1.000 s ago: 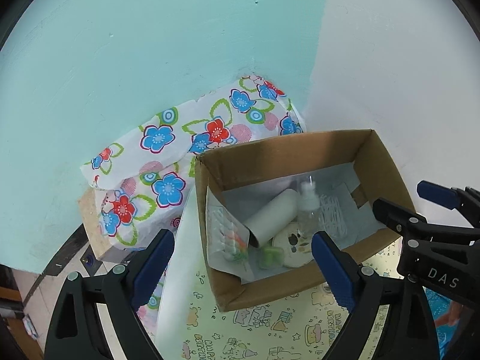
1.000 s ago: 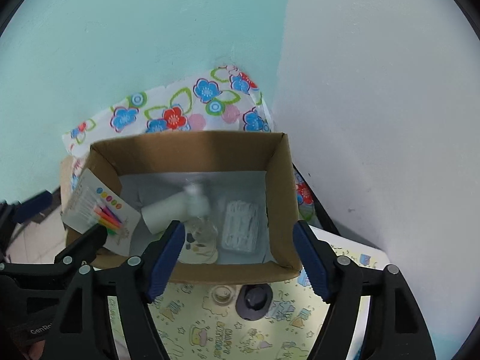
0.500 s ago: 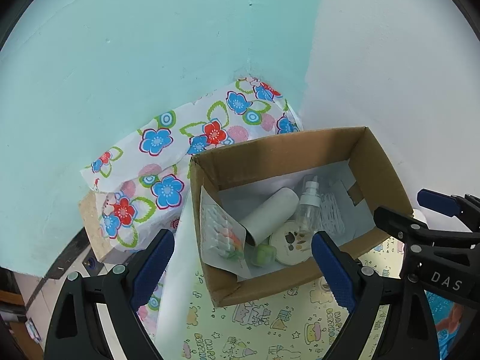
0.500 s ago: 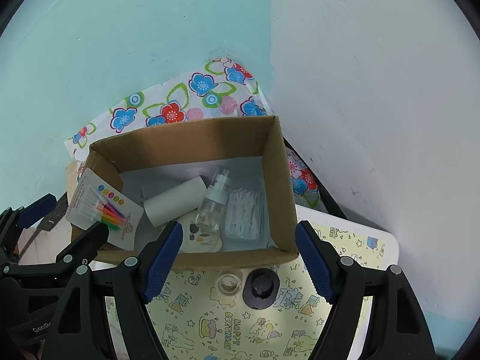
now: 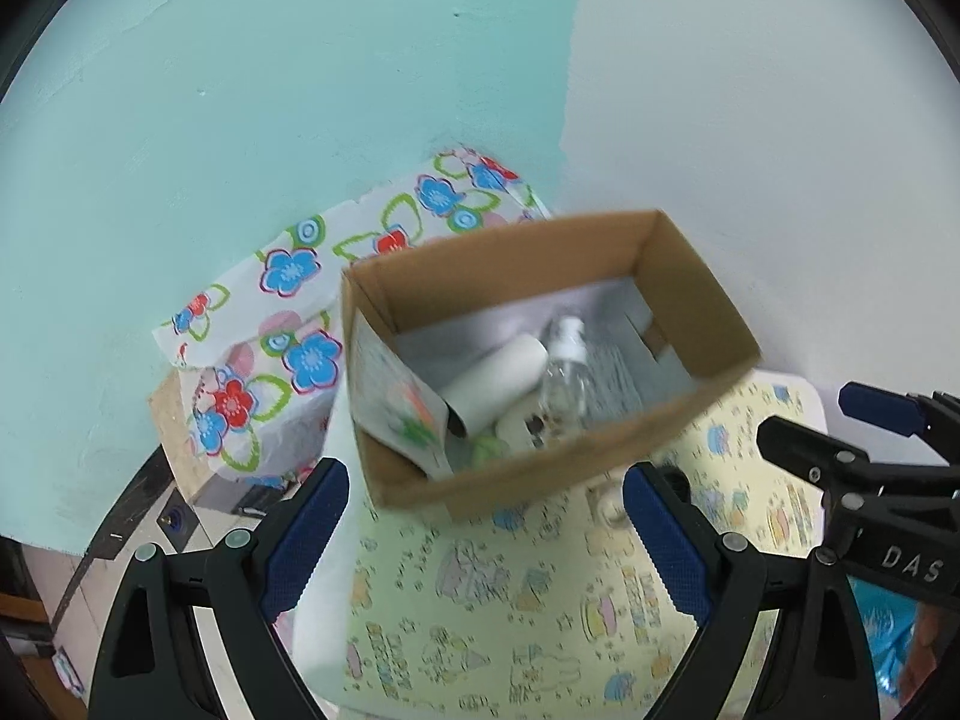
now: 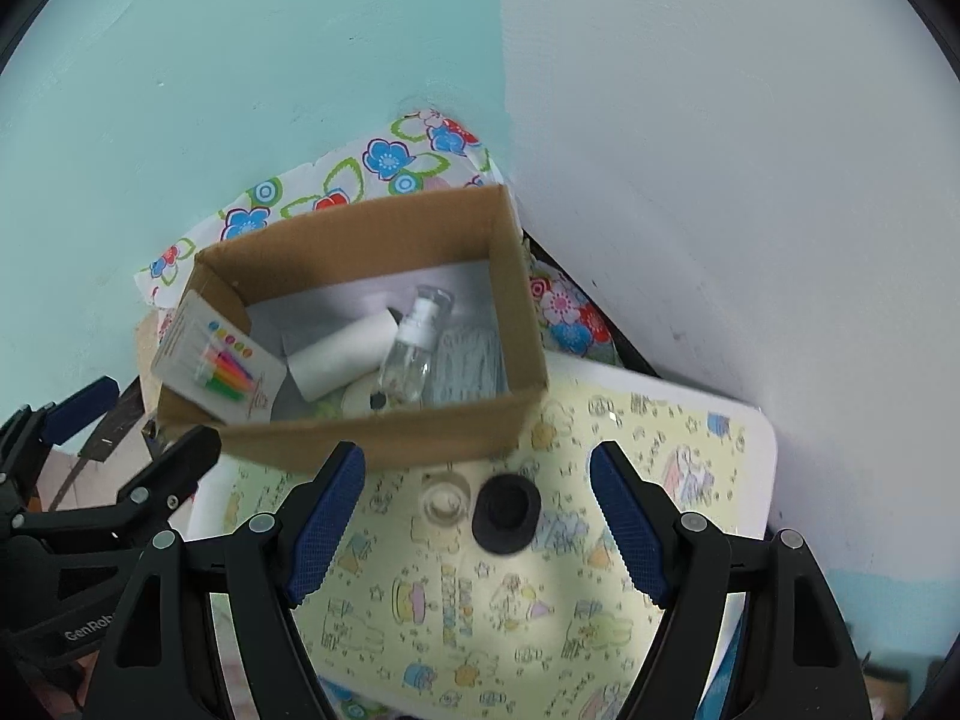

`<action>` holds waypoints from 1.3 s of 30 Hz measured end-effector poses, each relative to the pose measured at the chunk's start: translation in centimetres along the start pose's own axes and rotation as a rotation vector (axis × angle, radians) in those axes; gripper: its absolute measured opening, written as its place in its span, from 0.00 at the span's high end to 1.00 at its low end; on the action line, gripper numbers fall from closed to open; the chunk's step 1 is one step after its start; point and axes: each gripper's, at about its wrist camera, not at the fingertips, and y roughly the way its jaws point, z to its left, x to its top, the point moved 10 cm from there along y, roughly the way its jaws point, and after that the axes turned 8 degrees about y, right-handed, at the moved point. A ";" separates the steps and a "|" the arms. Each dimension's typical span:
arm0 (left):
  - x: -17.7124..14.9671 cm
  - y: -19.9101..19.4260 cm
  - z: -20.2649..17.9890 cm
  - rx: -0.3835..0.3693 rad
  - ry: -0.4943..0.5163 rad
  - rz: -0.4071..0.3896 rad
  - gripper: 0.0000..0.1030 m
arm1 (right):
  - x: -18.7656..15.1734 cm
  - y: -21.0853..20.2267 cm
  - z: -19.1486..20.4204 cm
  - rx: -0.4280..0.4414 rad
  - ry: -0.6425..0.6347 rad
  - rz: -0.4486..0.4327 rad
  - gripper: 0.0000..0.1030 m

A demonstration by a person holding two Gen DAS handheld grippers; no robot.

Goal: Organize objects
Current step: 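Withdraw both tools from the box back over the table, then lower the left tool onto the clear plastic ring while the right tool approaches the black lid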

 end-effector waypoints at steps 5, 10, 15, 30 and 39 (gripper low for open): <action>-2.4 -0.5 -2.1 -0.023 0.021 -0.001 0.09 | -2.5 -0.7 -1.3 -0.003 0.014 0.007 0.23; -4.0 -0.4 -4.0 -0.050 0.045 0.009 0.09 | -4.8 -0.6 -3.0 0.020 0.072 -0.004 0.23; -5.1 -0.4 -5.6 -0.045 0.084 0.000 0.09 | -6.8 -0.4 -4.4 0.036 0.115 -0.004 0.23; -8.4 3.1 -8.4 -0.069 0.150 0.024 0.09 | -11.6 3.9 -6.9 -0.002 0.108 0.014 0.23; -8.6 5.7 -8.3 -0.079 0.121 0.038 0.09 | -11.3 6.2 -7.2 0.026 0.131 0.010 0.23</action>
